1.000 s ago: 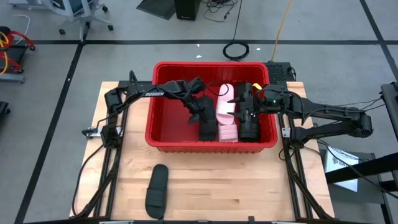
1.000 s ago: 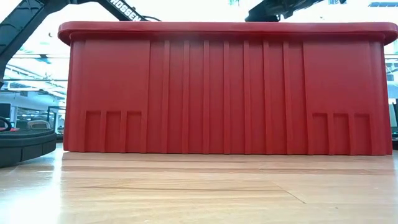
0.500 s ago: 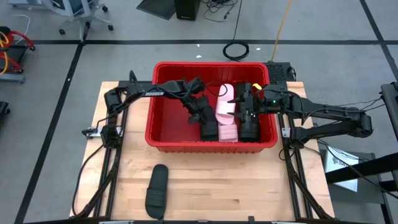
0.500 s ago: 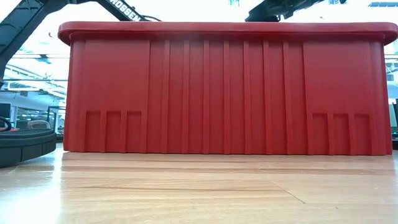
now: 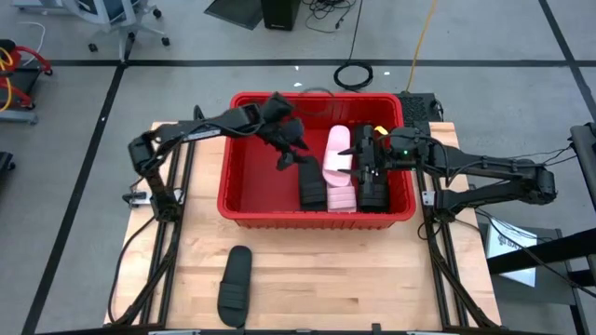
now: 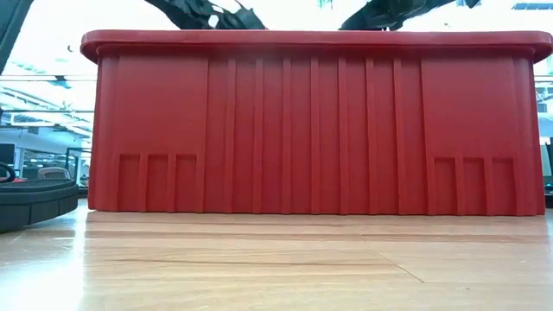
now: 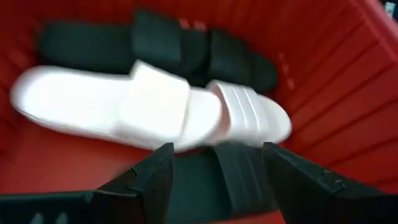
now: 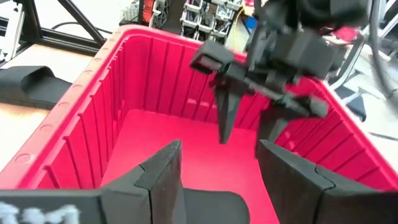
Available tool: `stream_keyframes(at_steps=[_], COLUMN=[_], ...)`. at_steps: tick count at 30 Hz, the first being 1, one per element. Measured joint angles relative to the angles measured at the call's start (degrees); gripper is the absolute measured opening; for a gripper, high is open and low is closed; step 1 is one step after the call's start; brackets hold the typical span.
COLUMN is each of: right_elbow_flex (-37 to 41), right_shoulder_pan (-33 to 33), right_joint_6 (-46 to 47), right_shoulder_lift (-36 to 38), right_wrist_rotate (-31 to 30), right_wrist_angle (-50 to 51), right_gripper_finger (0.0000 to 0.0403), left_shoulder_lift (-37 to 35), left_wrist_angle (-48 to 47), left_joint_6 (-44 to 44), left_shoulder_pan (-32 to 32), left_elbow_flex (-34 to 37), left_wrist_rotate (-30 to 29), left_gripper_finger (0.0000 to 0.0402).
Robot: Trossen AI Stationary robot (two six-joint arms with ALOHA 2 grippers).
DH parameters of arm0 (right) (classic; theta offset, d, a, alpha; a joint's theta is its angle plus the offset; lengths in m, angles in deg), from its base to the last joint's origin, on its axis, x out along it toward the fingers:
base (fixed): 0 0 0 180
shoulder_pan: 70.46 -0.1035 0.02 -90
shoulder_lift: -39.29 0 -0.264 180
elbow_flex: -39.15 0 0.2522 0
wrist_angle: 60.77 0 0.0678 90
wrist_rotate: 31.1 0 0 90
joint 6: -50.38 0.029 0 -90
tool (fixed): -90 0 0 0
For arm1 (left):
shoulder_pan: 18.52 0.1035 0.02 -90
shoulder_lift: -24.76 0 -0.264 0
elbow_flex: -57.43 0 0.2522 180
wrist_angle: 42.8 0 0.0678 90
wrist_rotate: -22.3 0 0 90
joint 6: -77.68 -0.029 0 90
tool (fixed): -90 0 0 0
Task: Pick and place slides into bin
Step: Put the black slide into the red bin
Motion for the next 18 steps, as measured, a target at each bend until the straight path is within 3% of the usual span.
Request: stream_keyframes(at_steps=[12,18], right_elbow_flex=[0.0,0.0], right_shoulder_pan=[0.0,-0.6], right_joint_6=[2.5,6.4], right_shoulder_lift=[-0.3,-0.9], right_wrist_rotate=[-0.1,0.1], right_wrist_angle=[-2.0,-2.3], right_gripper_finger=[0.0201,0.0201], left_shoulder_lift=[-11.9,-16.6], left_wrist_angle=[-2.5,-5.5], left_joint_6=[-5.3,-6.5], left_shoulder_pan=[-1.6,-5.7], left_elbow_flex=[0.0,0.0], left_wrist_rotate=[-9.2,-17.9], left_gripper_finger=[0.0239,0.0239])
